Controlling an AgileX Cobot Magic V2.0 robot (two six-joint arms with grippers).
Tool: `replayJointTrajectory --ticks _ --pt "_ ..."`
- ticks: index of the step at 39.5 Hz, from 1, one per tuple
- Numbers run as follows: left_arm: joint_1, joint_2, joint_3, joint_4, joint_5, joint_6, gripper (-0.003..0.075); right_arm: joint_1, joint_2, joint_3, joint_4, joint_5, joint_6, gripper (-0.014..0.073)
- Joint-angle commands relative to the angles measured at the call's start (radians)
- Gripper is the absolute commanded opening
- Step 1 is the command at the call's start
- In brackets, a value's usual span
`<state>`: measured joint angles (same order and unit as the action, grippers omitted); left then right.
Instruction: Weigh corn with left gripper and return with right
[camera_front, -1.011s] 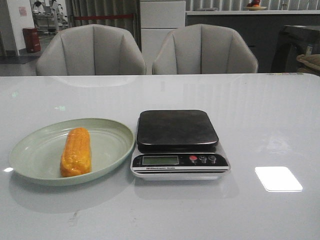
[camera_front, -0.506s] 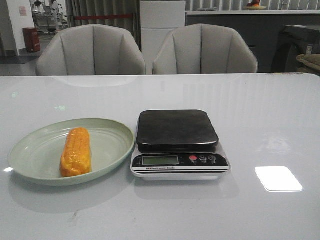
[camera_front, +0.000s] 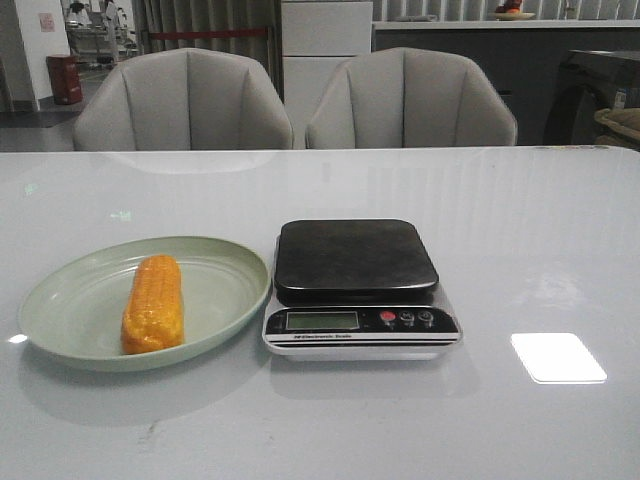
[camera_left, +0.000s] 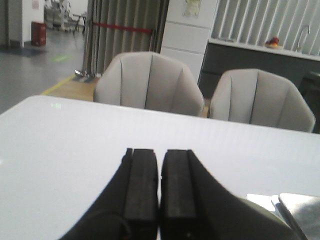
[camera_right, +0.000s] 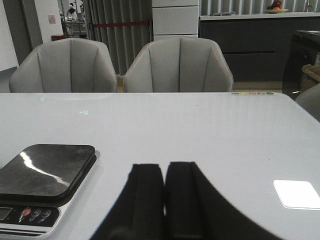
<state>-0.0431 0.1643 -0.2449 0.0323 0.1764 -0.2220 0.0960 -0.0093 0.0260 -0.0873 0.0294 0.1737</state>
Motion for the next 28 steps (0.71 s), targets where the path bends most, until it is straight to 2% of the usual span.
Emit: replayJointTrajectory --ticks 1,4,6,16,28 --pt "-0.043 0.106 -0.125 -0.011 0.057 0.001 0.0114 -0.005 -0.02 0.01 -0.014 -0.083 -0.011 0.0157" --pt "-0.082 0.181 -0.188 -0.011 0.167 0.001 0.0114 -0.005 -0.02 0.01 -0.014 -0.083 -0.011 0.0157" --pt "-0.097 0.221 -0.209 -0.011 0.194 0.001 0.0114 -0.005 -0.02 0.01 -0.014 -0.083 -0.011 0.0157" --pt "-0.112 0.372 -0.214 -0.009 0.133 0.001 0.0114 -0.005 -0.02 0.01 -0.014 -0.083 -0.011 0.0157" --pt "-0.112 0.504 -0.232 -0.004 0.128 0.001 0.0115 -0.005 -0.02 0.01 -0.014 -0.083 -0.011 0.0157"
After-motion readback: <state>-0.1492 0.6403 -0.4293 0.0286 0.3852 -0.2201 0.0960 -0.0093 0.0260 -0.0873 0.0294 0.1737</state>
